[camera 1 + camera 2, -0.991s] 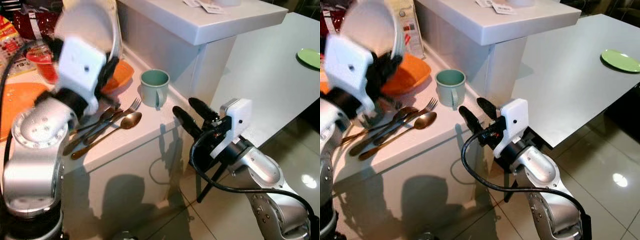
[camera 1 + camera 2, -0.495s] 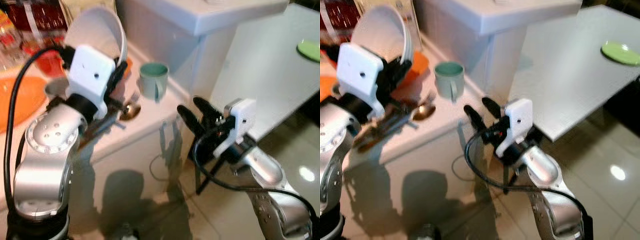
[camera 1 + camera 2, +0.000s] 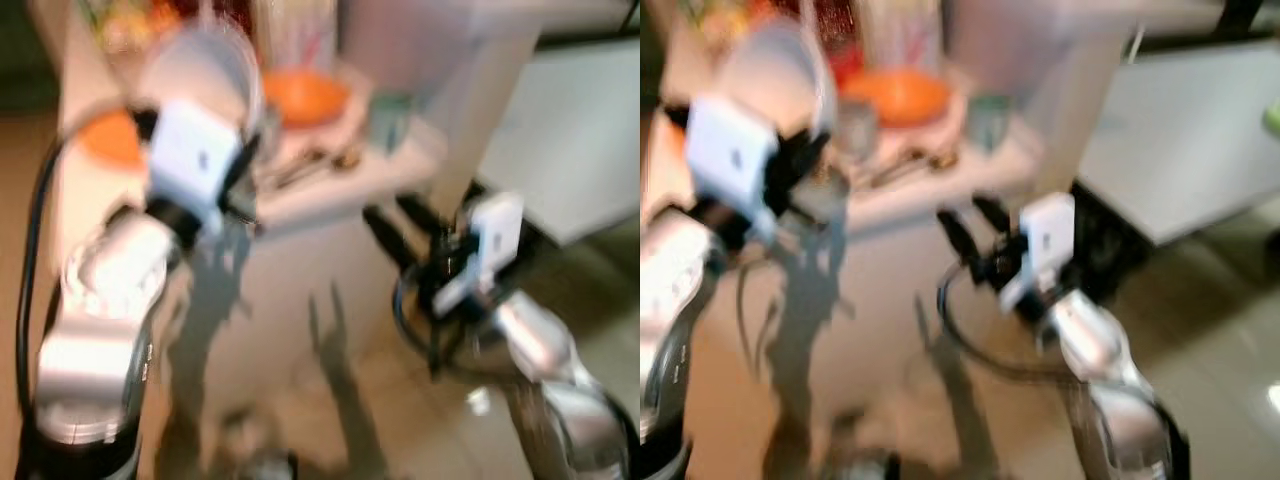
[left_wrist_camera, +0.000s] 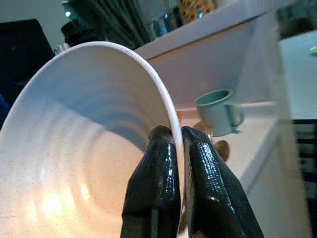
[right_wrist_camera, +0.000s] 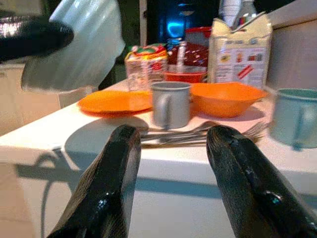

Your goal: Setting the table

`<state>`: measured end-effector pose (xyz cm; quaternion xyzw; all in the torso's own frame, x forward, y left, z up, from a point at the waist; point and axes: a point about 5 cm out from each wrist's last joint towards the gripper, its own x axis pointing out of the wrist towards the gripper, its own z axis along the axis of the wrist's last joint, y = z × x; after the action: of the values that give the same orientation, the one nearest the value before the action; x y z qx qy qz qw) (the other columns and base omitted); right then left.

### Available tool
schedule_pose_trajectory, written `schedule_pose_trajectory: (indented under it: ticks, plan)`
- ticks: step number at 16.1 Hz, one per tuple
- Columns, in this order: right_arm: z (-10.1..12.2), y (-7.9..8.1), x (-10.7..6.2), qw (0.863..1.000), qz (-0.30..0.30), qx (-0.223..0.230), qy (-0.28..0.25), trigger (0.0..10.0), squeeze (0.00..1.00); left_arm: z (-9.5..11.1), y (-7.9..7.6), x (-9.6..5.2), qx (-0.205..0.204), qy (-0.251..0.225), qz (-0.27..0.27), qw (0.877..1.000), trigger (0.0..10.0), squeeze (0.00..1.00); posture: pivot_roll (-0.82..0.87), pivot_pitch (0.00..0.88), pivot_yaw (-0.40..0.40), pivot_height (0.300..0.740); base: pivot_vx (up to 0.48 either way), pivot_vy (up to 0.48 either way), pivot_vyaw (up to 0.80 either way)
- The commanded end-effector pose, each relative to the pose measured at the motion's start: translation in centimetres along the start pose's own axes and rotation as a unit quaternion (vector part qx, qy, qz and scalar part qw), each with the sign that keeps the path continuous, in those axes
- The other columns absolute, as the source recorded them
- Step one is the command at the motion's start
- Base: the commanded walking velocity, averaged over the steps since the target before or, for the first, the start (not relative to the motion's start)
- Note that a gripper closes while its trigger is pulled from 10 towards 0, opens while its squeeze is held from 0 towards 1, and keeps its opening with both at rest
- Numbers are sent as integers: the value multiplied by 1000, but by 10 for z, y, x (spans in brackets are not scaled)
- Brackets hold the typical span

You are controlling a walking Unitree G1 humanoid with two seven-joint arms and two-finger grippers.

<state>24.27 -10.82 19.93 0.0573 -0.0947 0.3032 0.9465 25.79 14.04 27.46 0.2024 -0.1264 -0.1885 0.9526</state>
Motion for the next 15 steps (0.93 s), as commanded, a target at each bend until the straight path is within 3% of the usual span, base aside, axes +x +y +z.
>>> schedule_pose_trajectory:
  ticks: [1,4,7,9,12,15]
  plan:
    - [6,-2,0,1000,-2,-4,-13,10000,0,11,-1,1,10,-28,-4,1000,10000,0,86,0,-18,740,-270,0,0]
    - [6,-2,-1,1000,-3,-2,-16,10000,0,2,-3,0,-1,-14,-2,1000,10000,0,89,0,-13,740,-80,0,0]
    - [-7,-2,-6,1000,-11,-9,0,10000,0,-56,-7,-15,-75,73,68,992,10000,0,84,0,-9,740,0,0,0]
    - [-24,-7,-12,999,-29,-13,26,10000,0,-91,-20,-27,-80,133,70,985,10000,0,82,0,-8,740,0,0,0]
    - [-48,-13,-19,996,-61,-12,57,10000,0,-126,-40,-43,-119,187,41,974,10000,0,77,0,-5,740,0,0,0]
    - [-71,-25,-31,989,-119,-9,85,10000,0,-142,-44,-49,-129,193,98,968,10000,0,78,0,-8,740,0,0,0]
